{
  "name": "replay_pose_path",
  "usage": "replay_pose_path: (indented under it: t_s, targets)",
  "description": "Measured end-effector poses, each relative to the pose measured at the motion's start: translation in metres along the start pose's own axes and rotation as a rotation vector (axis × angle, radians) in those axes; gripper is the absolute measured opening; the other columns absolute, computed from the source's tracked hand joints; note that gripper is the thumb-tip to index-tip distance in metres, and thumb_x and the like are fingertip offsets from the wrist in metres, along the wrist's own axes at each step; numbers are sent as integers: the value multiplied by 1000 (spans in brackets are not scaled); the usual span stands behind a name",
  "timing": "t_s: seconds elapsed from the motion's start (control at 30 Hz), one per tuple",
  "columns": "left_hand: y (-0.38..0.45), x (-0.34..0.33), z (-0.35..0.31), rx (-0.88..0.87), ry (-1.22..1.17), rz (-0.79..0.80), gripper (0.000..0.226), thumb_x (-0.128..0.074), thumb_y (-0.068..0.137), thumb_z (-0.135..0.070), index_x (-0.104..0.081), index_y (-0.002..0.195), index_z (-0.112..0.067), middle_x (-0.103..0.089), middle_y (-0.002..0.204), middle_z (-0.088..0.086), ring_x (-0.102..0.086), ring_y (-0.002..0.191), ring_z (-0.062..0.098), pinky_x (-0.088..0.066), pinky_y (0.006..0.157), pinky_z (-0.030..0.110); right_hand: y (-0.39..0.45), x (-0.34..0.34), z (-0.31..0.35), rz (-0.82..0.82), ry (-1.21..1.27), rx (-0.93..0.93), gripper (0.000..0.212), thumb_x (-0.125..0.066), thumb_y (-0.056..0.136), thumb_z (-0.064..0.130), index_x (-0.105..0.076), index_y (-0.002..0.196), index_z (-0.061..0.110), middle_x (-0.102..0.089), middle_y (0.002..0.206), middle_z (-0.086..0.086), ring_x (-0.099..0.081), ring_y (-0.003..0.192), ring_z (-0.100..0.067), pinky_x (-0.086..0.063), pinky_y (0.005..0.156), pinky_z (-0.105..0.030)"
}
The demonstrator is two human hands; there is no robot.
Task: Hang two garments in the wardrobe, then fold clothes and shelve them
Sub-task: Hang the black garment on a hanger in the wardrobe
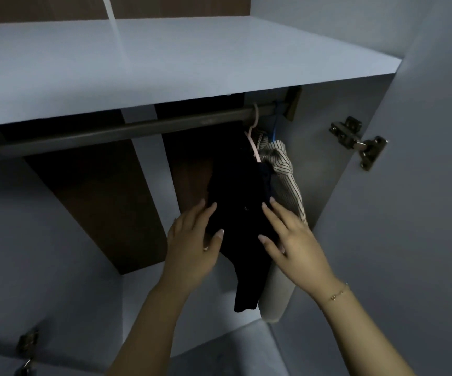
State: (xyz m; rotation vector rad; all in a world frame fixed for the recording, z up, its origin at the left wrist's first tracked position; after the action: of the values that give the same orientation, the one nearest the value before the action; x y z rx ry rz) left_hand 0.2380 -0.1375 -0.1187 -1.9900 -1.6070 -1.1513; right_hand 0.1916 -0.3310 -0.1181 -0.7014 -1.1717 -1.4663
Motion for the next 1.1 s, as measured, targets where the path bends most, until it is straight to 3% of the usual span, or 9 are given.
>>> replay_pose_path:
  t_s: [0.2, 0.4, 0.67, 0.83, 1.1]
  targets:
    - [-62, -5, -31, -223, 219, 4, 59, -46, 98, -43, -26, 152, -30, -14, 162, 0, -6, 150, 19, -13, 119, 50, -98, 27, 27, -100, -48, -216, 65, -40, 97, 51, -27, 153, 20, -24, 159, 2, -23, 146, -14, -24, 119, -39]
    - [-137, -20, -44, -326, 253, 136, 62, -29, 99, -53, -9, 155, -34, 4, 164, -3, 13, 149, 14, 1, 121, 48, -206, 35, 51, -100, -168, -419, 68, -23, 98, 60, -12, 155, 25, -8, 162, 10, -1, 149, -5, -4, 123, -34]
    - [-234, -75, -126, -622, 219, 368, 66, -22, 95, -56, -8, 155, -33, 6, 164, -2, 14, 149, 17, 4, 120, 52, -384, 64, 65, -207, -208, -807, 66, -22, 99, 62, -5, 155, 31, 4, 160, 17, 9, 147, 0, 1, 122, -32]
    - [-305, -114, -197, -848, 150, 503, 63, -19, 96, -55, -9, 155, -33, 11, 163, -6, 15, 149, 15, 5, 120, 50, -504, 91, 76, -309, -222, -1064, 69, -35, 97, 58, -9, 155, 31, -1, 160, 16, 4, 148, -1, -3, 123, -34]
    - [-477, -187, -320, -1154, 97, 728, 66, -13, 91, -59, -5, 153, -38, 16, 160, -10, 20, 147, 12, 10, 120, 45, -727, 131, 111, -496, -223, -1431, 68, -35, 95, 56, -18, 154, 27, -11, 161, 12, -6, 148, -4, -11, 122, -36]
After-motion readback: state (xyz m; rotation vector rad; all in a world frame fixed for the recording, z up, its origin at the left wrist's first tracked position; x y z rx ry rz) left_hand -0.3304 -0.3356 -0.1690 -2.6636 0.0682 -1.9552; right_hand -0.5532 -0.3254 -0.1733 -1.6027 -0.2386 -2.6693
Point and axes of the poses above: each hand's wrist, its own y-axis towards the middle knuckle, its own x-axis out of the back of the hand, z = x × y, the point moved 8 cm from there along y, towards the middle knuckle
